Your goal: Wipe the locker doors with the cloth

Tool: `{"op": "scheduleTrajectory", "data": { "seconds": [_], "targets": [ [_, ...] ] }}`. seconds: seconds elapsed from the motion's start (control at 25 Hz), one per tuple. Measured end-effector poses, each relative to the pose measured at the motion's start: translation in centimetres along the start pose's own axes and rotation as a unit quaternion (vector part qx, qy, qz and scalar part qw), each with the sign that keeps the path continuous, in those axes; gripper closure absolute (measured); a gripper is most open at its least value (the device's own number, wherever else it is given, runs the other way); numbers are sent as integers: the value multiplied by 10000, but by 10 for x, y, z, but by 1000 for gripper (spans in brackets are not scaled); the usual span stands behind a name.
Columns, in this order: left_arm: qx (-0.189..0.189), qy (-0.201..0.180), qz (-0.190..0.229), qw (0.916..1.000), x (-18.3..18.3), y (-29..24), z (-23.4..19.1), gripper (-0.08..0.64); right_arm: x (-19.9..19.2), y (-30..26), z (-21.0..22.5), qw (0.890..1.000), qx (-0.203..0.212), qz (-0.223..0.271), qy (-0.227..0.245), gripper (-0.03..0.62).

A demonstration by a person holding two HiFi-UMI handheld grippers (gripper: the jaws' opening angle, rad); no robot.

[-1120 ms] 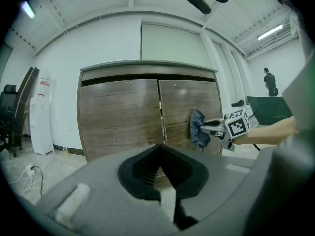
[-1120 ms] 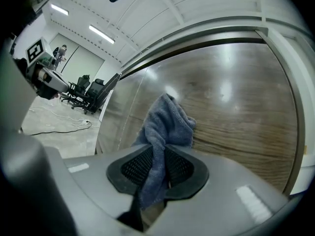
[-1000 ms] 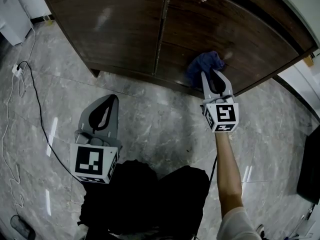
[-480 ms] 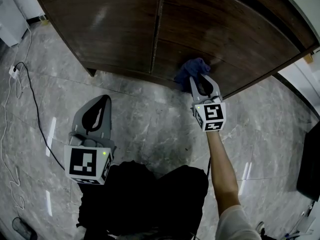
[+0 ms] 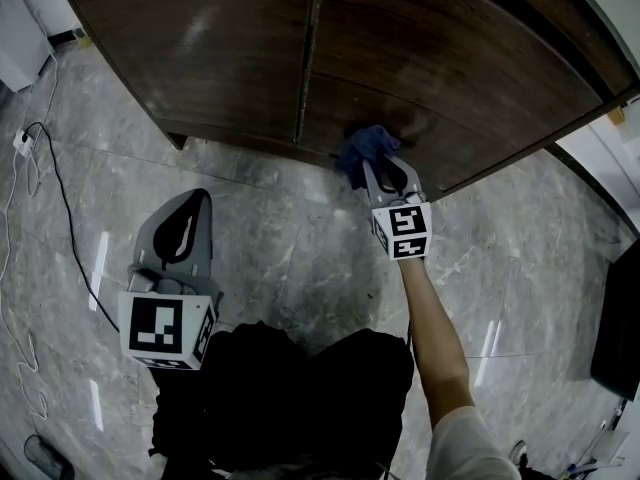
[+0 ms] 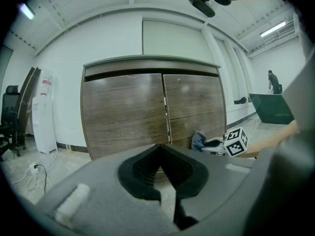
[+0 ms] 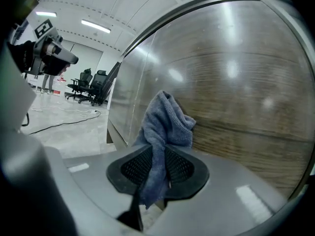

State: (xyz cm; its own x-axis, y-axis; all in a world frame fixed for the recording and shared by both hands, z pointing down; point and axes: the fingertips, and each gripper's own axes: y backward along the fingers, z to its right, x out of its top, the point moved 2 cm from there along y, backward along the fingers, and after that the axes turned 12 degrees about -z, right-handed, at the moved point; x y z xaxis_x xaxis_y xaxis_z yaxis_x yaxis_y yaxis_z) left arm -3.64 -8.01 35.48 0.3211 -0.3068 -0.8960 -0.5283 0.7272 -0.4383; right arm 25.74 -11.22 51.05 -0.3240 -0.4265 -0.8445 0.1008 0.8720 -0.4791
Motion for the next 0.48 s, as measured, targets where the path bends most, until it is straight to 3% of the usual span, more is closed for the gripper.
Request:
{"op": "scheduleTrajectory", "data": {
  "seconds": [0.24,0.48],
  "targets": [
    [13,23,-11,10000,-2,0,-2,560,-4,-6,-4,9999,61,-104,-88,514],
    [-11,60,23,10000,-1,1,-2,560,25,3,-3,10000,60,43,53,514]
  ]
}}
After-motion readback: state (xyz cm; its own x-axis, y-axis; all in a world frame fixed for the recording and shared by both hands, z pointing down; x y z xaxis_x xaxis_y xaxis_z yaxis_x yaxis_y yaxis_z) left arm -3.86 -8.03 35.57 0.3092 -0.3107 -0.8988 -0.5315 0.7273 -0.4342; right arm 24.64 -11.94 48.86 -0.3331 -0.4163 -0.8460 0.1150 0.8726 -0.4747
